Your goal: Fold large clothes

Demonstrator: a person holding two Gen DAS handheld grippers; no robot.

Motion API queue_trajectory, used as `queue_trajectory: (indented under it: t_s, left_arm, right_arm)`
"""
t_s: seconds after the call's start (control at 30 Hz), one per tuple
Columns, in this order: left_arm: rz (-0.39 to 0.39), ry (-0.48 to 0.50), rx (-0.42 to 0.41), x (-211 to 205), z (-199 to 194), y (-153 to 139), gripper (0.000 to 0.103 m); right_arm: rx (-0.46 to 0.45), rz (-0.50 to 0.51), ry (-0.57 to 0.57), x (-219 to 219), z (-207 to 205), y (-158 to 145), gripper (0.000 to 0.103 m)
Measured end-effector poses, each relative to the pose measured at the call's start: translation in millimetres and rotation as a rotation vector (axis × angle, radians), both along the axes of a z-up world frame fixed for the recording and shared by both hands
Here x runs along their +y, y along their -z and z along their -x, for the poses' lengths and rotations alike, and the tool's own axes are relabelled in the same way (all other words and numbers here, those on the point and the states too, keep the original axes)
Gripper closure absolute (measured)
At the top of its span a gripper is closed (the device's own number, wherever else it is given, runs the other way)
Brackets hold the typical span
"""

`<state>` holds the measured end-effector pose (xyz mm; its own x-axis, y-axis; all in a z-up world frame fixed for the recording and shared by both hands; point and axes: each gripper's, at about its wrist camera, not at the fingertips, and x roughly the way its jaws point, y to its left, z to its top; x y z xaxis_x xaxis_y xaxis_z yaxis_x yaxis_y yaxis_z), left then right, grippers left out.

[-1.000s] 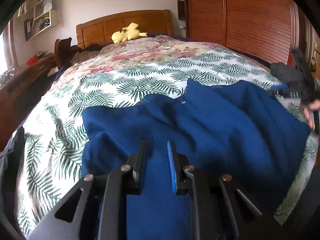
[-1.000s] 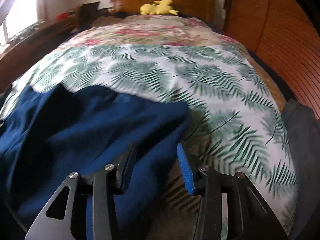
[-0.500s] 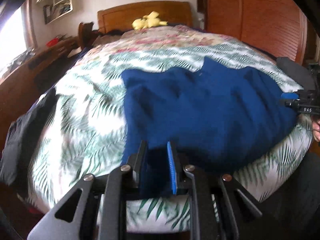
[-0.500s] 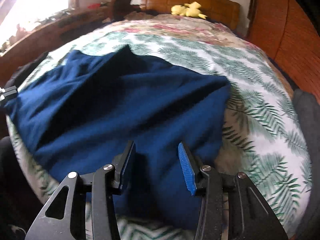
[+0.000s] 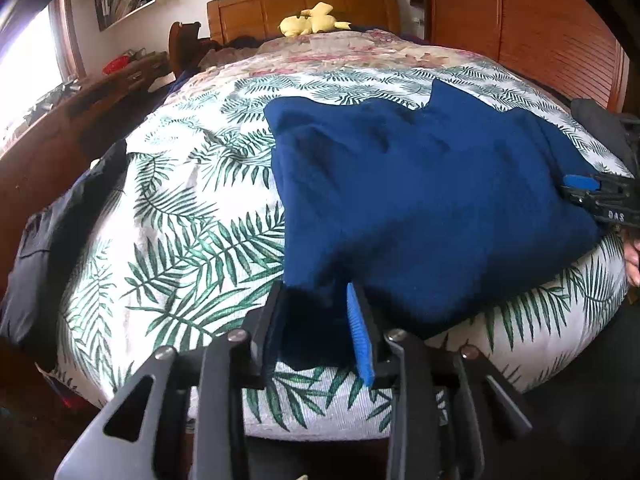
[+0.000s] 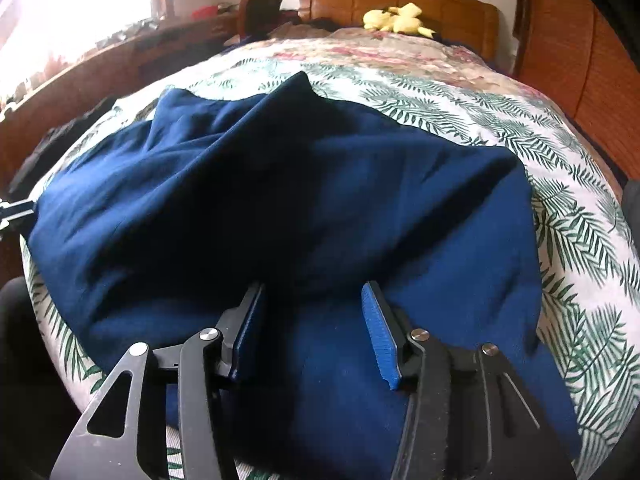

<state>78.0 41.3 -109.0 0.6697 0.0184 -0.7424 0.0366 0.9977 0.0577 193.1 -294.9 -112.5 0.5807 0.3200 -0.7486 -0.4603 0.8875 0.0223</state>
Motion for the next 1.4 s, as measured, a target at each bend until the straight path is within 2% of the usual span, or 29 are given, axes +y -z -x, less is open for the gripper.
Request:
queue_trajectory:
  t_s: [0.1, 0.17, 0.2, 0.5, 0.67, 0.73, 0.9, 1.1, 1.2, 1.33, 1.4]
  left_arm:
    - [0.032, -0.017, 0.015, 5, -6, 7, 0.061]
    - [0.052, -0.040, 0.017, 11, -9, 10, 0.045]
    - [0.050, -0.053, 0.016, 13, -10, 11, 0.042]
    - [0.013, -0.073, 0.021, 8, -6, 10, 0.041]
    - [0.022, -0.073, 0.033, 4, 6, 5, 0.041]
    - [0.052, -0.076, 0.041, 6, 10, 5, 0.041]
    - [0.121, -0.069, 0.045, 9, 13, 9, 0.051]
    - [0.153, -0.037, 0.042, 5, 13, 7, 0.070]
    - [0.153, -0.037, 0.033, 5, 14, 5, 0.074]
    - [0.179, -0.034, 0.005, 8, 16, -1, 0.093]
    - [0.181, -0.029, -0.027, 6, 18, -14, 0.095]
  right_arm:
    - [-0.019, 0.008, 0.000, 0, 5, -1, 0.053]
    - [-0.014, -0.004, 0.001, -3, 5, -1, 0.053]
    - [-0.012, -0.012, 0.003, -4, 5, -1, 0.053]
    - [-0.019, -0.007, 0.013, -4, 8, -3, 0.052]
    - [-0.030, -0.029, -0.005, -9, 13, -10, 0.052]
    - [-0.029, -0.056, -0.027, -11, 17, -14, 0.052]
    - [-0.040, -0.102, -0.080, -7, 24, -22, 0.052]
    - [-0.045, -0.148, -0.157, 9, 31, -27, 0.052]
    - [-0.036, -0.145, -0.187, 20, 31, -25, 0.052]
    - [0.010, -0.156, -0.221, 33, 31, -18, 0.052]
    - [0.024, -0.122, -0.220, 39, 30, -13, 0.052]
